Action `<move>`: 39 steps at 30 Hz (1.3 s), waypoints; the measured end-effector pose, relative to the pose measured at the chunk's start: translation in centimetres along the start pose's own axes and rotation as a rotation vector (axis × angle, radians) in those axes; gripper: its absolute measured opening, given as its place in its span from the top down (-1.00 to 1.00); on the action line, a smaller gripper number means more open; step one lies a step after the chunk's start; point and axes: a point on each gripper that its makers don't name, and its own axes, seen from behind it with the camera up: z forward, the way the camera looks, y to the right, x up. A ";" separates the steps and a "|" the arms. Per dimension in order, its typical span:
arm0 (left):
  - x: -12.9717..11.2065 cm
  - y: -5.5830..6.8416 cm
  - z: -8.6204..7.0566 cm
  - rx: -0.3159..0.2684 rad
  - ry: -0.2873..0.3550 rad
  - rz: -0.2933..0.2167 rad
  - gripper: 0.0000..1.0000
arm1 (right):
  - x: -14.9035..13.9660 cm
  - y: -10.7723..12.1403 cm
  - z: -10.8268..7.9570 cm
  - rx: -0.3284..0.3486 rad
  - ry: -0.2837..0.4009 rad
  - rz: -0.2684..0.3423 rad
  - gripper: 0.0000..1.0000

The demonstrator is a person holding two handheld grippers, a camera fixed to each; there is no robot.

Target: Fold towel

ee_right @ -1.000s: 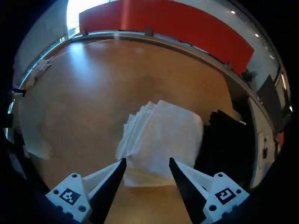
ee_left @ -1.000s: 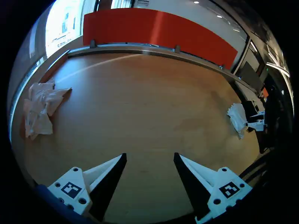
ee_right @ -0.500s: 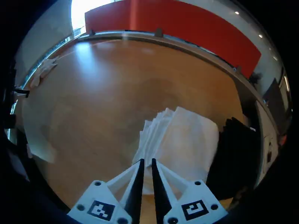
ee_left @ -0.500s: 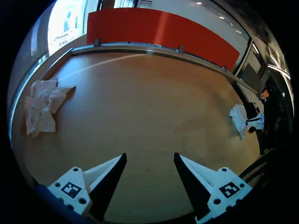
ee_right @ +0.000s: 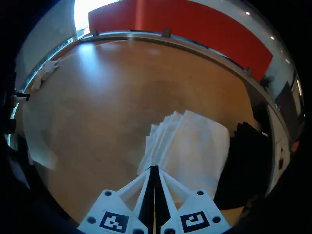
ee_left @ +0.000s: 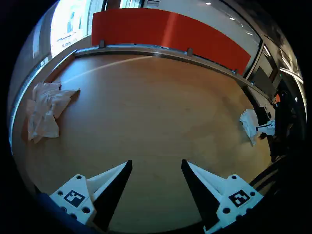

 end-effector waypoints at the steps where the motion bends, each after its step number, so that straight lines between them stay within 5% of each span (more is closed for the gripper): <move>1: 0.0 0.0 0.0 0.001 0.000 0.000 -0.87 | -0.1 -0.1 0.1 0.003 -0.002 0.002 0.93; 14: -0.2 -0.3 -0.2 0.008 -0.001 0.000 -0.87 | -1.3 -0.7 1.7 0.015 -0.027 0.017 0.94; 28: 0.1 -0.5 -0.2 0.011 0.003 0.001 -0.87 | -0.5 -0.7 0.7 0.004 0.000 0.012 0.95; 34: 0.4 -0.7 -0.1 0.012 0.009 -0.006 -0.87 | 0.4 -0.5 -0.5 -0.006 0.032 0.010 0.35; 39: 0.7 -0.6 -0.1 0.010 0.015 -0.002 -0.87 | 0.6 -0.2 -1.0 -0.015 0.040 0.007 0.04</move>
